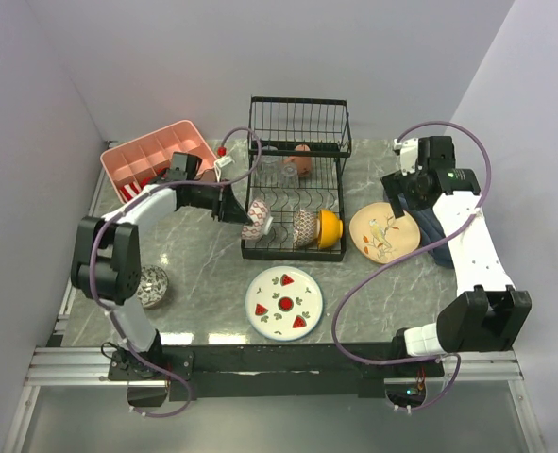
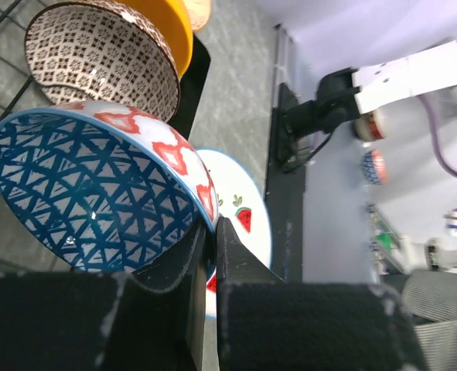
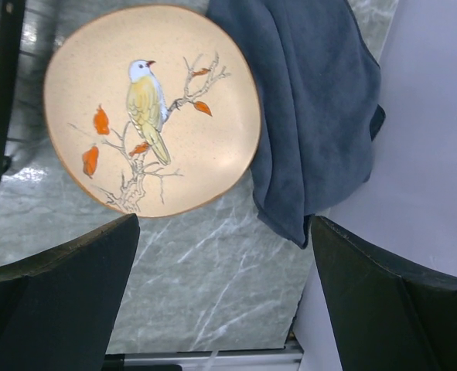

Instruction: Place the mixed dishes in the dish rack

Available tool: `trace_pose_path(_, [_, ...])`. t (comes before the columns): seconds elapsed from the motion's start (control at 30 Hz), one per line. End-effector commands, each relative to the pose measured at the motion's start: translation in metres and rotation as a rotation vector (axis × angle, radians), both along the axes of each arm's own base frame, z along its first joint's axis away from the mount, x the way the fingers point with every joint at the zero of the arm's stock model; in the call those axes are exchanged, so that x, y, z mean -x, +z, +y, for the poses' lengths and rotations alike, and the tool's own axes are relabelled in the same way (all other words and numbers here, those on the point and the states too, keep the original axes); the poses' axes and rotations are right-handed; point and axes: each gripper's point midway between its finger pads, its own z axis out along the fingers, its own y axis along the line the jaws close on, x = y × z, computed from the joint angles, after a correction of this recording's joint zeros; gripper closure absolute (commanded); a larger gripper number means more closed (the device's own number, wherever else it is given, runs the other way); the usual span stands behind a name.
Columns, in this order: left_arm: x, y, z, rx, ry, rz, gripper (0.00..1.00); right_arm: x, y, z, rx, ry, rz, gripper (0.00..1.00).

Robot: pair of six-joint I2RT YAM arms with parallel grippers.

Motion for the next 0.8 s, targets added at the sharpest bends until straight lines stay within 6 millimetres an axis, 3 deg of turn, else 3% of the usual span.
trace_pose_path(0.0, [-0.007, 0.036, -0.014, 0.158, -0.119, -0.063, 0.99, -0.005, 0.015, -0.010, 0.054, -0.030, -0.031, 0.00])
trace_pose_path(0.1, [-0.017, 0.021, -0.023, 0.161, -0.154, -0.073, 0.99, -0.002, 0.007, -0.014, 0.070, -0.036, -0.013, 0.00])
trace_pose_path(0.27, [-0.005, 0.018, -0.032, 0.180, -0.218, -0.014, 0.99, 0.003, 0.000, -0.017, 0.090, -0.039, 0.012, 0.00])
trace_pose_path(0.33, [-0.002, 0.004, -0.034, 0.239, -0.247, -0.039, 0.99, 0.004, -0.003, -0.018, 0.096, -0.038, 0.018, 0.00])
trace_pose_path(0.37, [0.011, 0.023, -0.032, 0.250, -0.226, 0.105, 0.99, 0.004, -0.003, -0.018, 0.097, -0.036, 0.020, 0.00])
trace_pose_path(0.4, [0.000, 0.009, -0.037, 0.315, -0.208, 0.082, 0.99, 0.005, -0.004, -0.018, 0.100, -0.037, 0.023, 0.00])
trace_pose_path(0.47, [0.003, 0.002, -0.038, 0.324, -0.203, 0.112, 0.99, 0.006, -0.005, -0.019, 0.103, -0.039, 0.027, 0.00])
trace_pose_path(0.53, [0.014, 0.012, -0.038, 0.346, -0.224, -0.039, 0.99, 0.007, -0.008, -0.020, 0.105, -0.041, 0.033, 0.00])
trace_pose_path(0.77, [0.027, 0.019, -0.042, 0.353, -0.248, -0.094, 0.99, 0.009, -0.013, -0.018, 0.093, -0.040, 0.039, 0.00])
